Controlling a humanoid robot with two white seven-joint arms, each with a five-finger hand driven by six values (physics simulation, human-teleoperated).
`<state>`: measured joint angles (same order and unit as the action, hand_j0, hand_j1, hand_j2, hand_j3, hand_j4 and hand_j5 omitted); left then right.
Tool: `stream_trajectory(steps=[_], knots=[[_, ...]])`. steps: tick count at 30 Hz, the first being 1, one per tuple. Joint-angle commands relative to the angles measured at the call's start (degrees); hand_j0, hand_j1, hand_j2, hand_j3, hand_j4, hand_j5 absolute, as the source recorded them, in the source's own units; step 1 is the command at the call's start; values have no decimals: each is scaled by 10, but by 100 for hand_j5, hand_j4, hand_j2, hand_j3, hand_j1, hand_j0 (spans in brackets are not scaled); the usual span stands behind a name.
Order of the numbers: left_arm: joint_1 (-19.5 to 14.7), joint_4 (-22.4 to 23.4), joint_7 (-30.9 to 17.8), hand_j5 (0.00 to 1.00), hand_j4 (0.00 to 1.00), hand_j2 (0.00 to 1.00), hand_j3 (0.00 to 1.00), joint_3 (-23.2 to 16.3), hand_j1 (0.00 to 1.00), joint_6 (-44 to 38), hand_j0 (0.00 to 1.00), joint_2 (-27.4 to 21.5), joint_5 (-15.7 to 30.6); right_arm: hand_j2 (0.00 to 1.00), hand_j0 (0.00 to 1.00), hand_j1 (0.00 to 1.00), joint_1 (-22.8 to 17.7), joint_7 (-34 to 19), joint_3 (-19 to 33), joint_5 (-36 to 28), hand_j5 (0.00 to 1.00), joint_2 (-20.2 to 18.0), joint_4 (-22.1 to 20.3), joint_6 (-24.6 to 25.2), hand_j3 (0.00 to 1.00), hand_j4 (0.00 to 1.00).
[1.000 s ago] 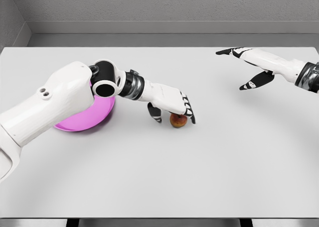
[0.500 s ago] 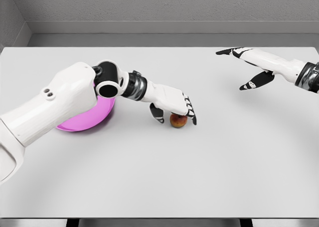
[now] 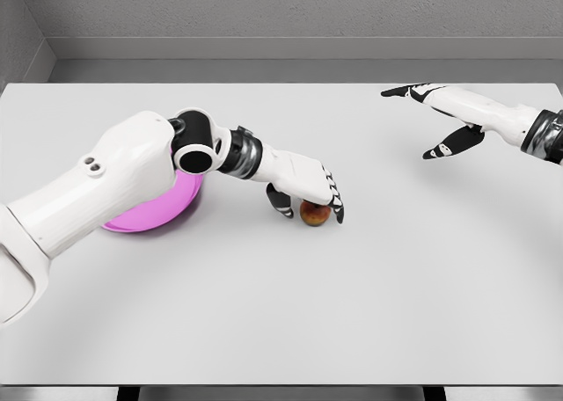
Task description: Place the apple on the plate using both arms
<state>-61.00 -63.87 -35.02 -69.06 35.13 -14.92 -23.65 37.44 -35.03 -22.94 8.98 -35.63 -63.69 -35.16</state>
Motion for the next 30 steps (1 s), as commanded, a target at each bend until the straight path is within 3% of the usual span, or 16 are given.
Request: stream_trajectory(steps=[1,5,12,18,30], knots=[[0,4,0,80,80,80,80,1,80,-1,80,2,3,100,100,100,0,0,1,-5,100,0,-1,2,100,100],[0,4,0,79,79,79,79,0,79,-1,79,2,-2,100,100,100,0,0,0,-5,100,0,-1,2,100,100],[0,4,0,70,70,70,70,-5,70,-1,70,7,-4,100,100,100,0,0,1,-5,100,0,-1,2,100,100],[0,4,0,55,55,55,55,-5,55,-1,55,6,-5,100,100,100,0,0,1,-4,100,0,-1,2,100,100],[-2,-4,0,39,39,39,39,-4,39,-1,39,-2,-2,100,100,100,-4,0,1,-5,100,0,-1,2,100,100]])
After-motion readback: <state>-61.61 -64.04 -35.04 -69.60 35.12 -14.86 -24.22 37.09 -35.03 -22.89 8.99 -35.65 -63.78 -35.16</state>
